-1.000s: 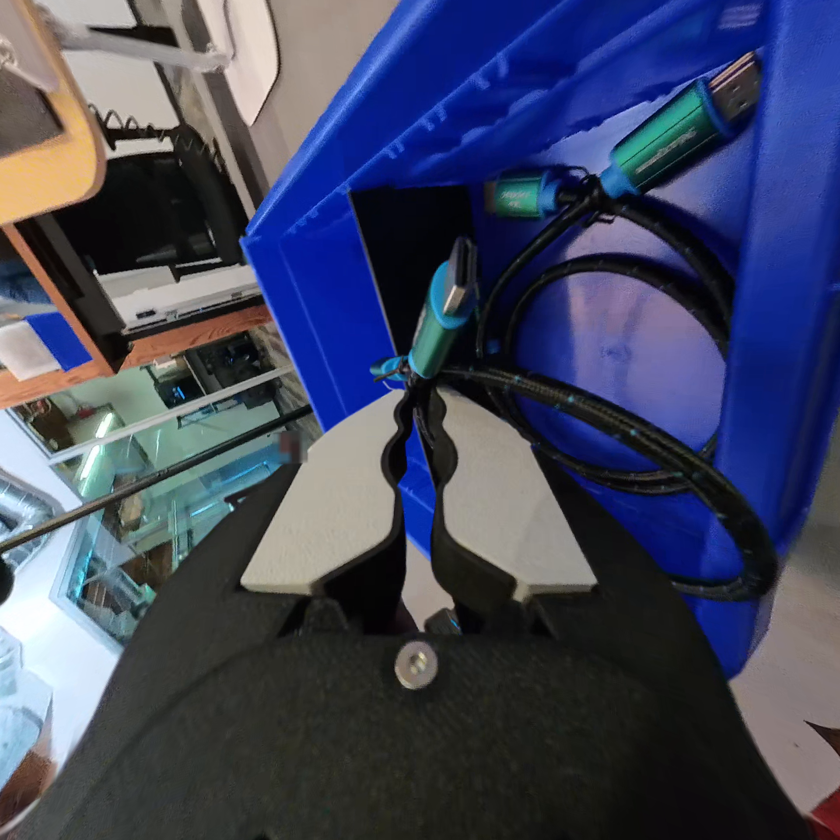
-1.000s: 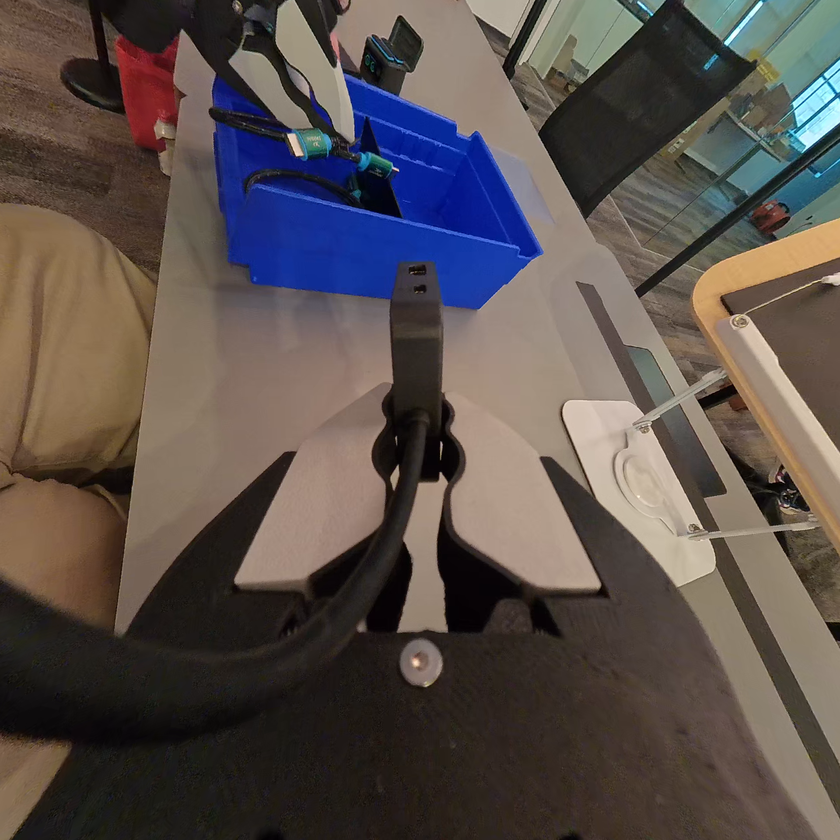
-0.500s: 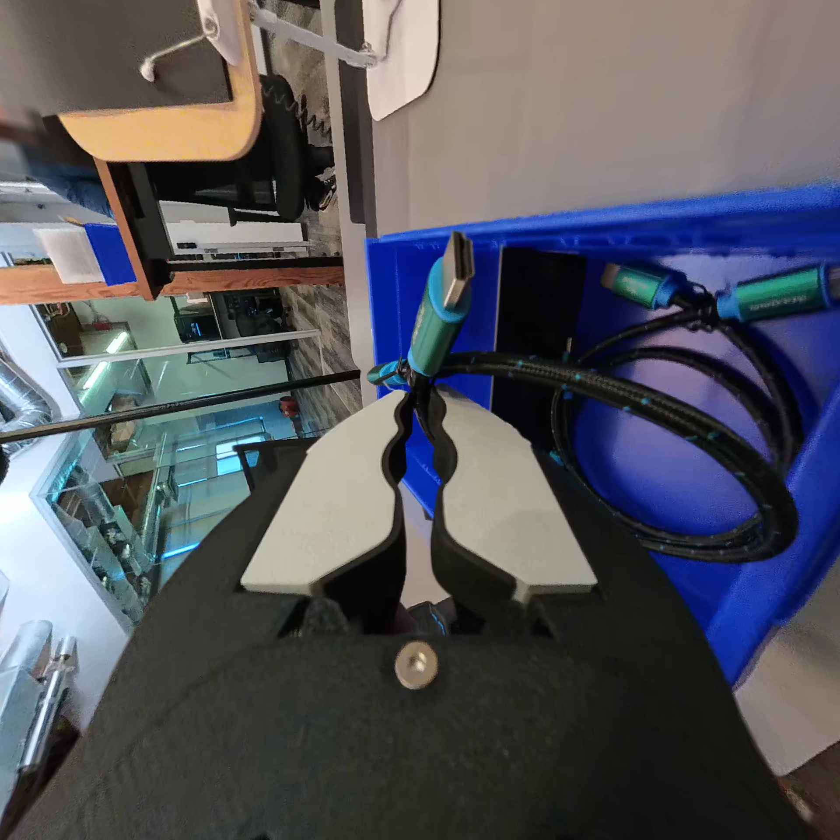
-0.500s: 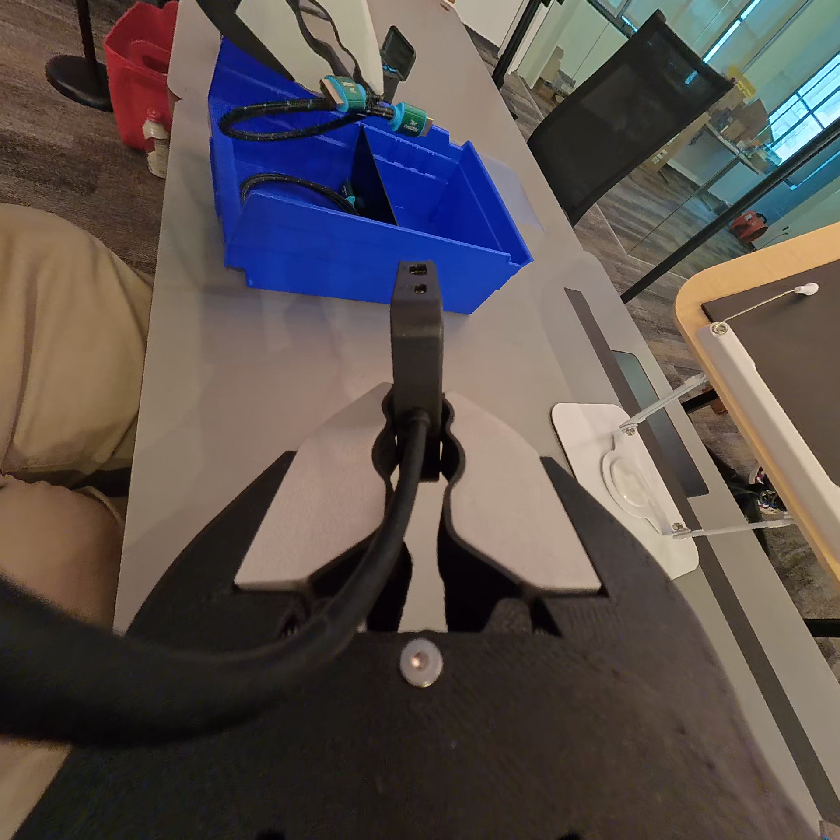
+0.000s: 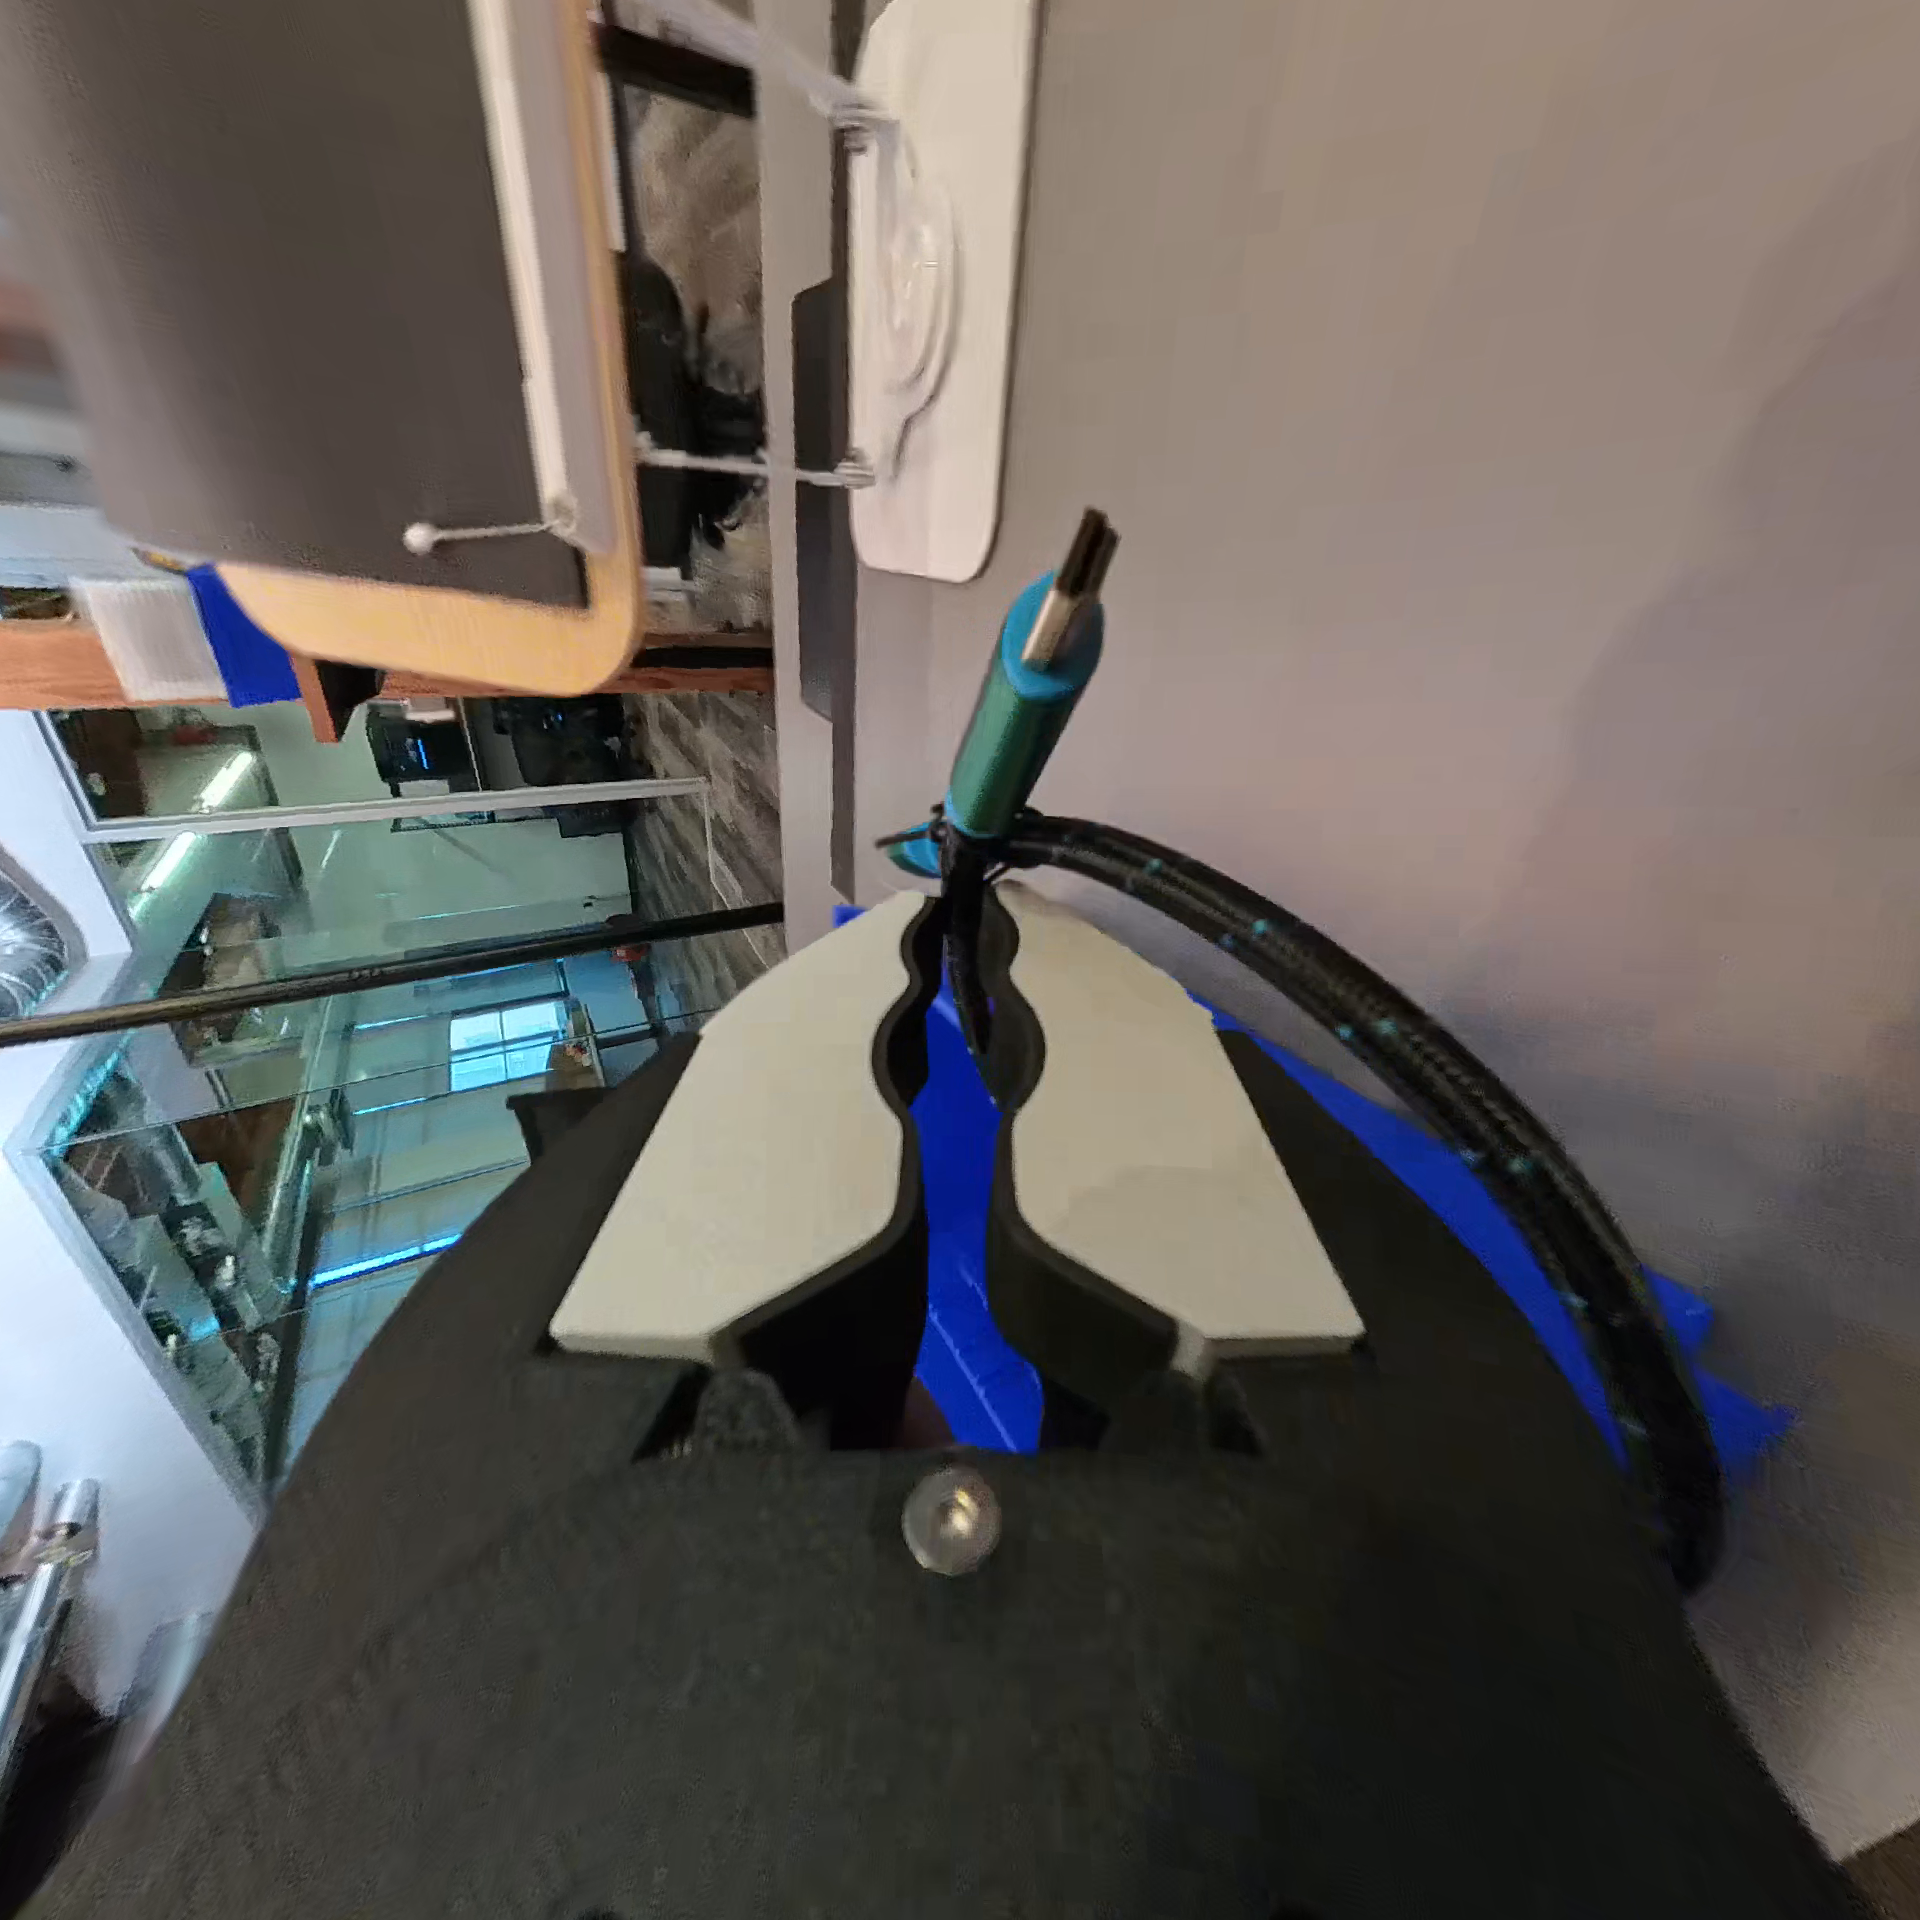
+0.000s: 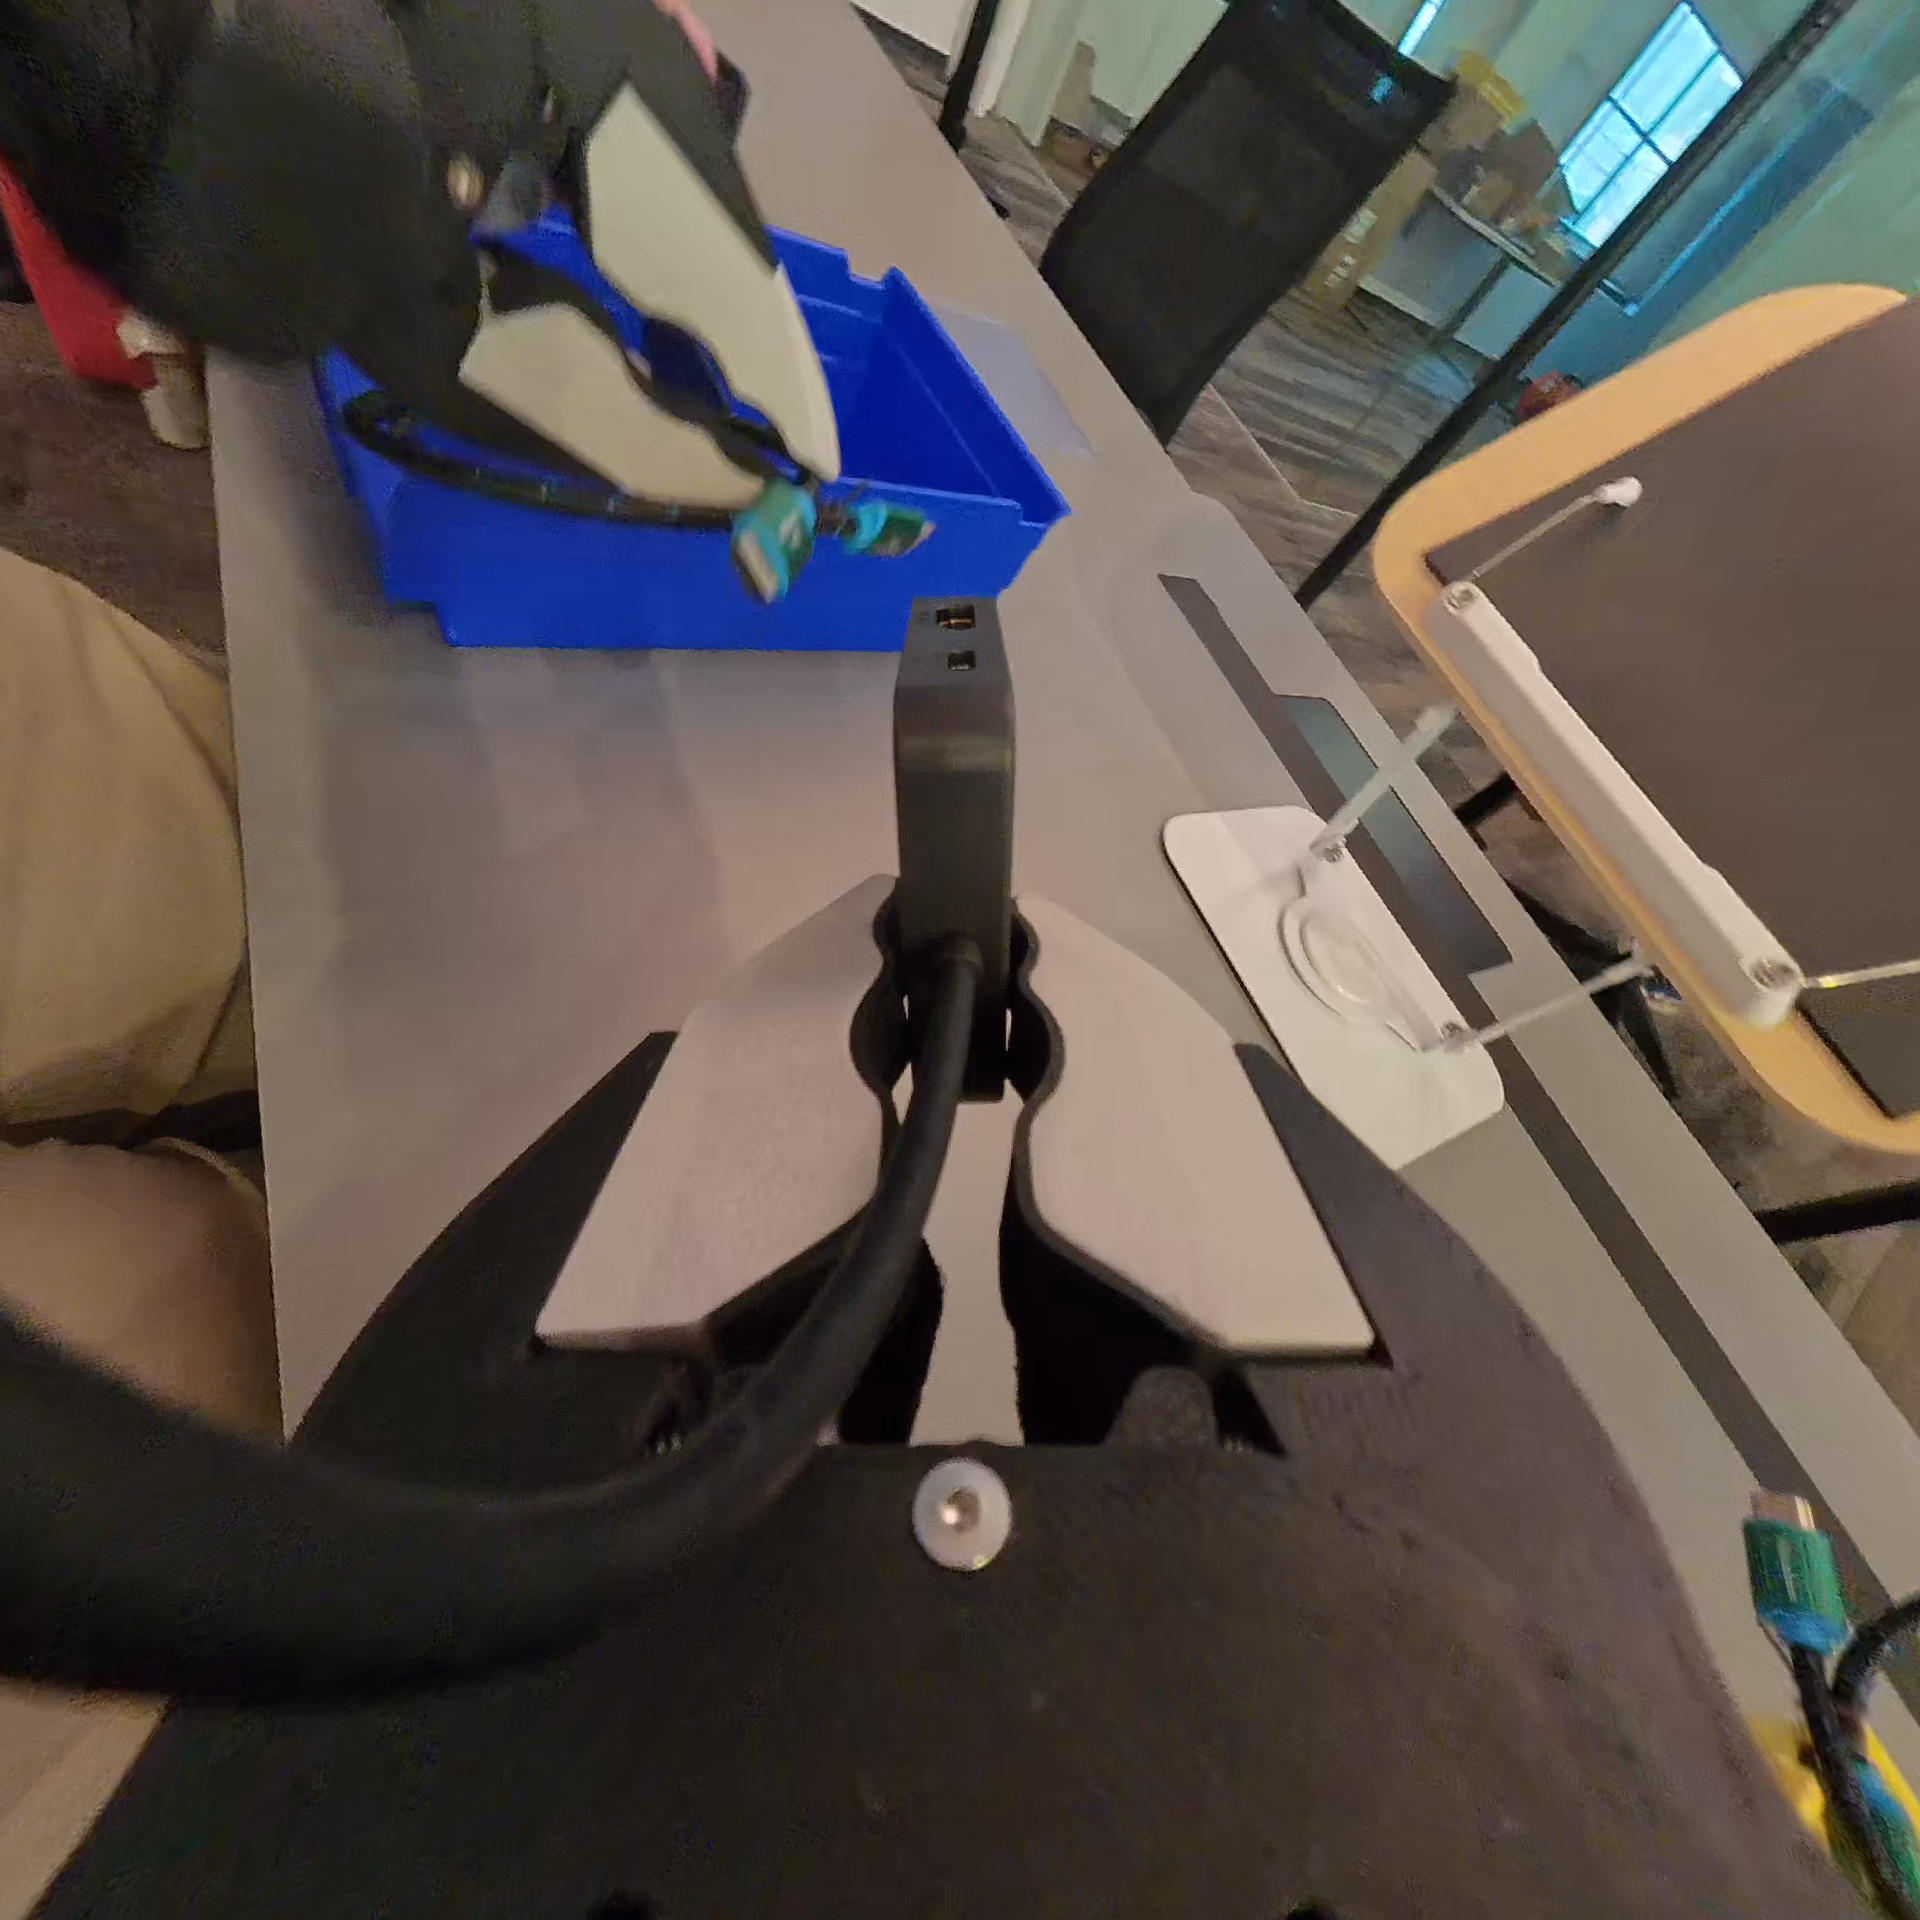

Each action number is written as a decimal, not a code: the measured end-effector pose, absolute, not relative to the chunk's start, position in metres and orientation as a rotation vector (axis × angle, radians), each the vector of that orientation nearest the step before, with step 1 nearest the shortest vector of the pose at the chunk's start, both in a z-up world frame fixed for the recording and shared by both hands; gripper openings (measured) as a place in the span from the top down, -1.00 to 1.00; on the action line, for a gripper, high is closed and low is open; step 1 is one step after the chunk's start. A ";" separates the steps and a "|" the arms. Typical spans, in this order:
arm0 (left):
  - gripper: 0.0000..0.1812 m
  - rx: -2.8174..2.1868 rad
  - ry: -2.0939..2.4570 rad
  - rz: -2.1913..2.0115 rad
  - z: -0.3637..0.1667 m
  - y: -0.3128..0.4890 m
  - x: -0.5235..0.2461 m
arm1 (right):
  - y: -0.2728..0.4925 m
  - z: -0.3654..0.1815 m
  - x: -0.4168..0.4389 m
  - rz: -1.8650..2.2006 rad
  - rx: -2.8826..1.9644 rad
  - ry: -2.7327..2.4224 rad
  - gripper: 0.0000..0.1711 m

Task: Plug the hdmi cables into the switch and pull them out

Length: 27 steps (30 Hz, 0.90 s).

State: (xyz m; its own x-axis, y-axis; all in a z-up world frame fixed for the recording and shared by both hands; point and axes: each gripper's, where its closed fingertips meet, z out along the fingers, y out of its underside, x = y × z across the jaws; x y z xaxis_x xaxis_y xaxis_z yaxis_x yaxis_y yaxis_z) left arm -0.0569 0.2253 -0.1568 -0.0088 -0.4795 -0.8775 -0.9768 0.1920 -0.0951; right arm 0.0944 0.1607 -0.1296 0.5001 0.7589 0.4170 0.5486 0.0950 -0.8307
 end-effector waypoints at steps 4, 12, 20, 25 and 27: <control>0.93 -1.425 1.644 0.699 -0.174 0.222 -0.018 | 0.162 -0.129 0.115 0.211 -1.612 -1.081 0.85; 0.93 -1.518 1.741 0.714 -0.237 0.213 0.008 | 0.166 -0.129 0.135 0.203 -1.643 -1.009 0.85; 0.83 -1.456 1.903 0.715 -0.283 0.196 0.013 | 0.167 -0.135 0.132 0.214 -1.652 -1.028 0.85; 0.62 -1.340 2.008 0.537 -0.283 0.182 0.030 | 0.168 -0.136 0.132 0.228 -1.655 -1.024 0.85; 0.66 -1.335 2.043 0.468 -0.283 0.177 0.034 | 0.168 -0.137 0.132 0.233 -1.655 -1.028 0.85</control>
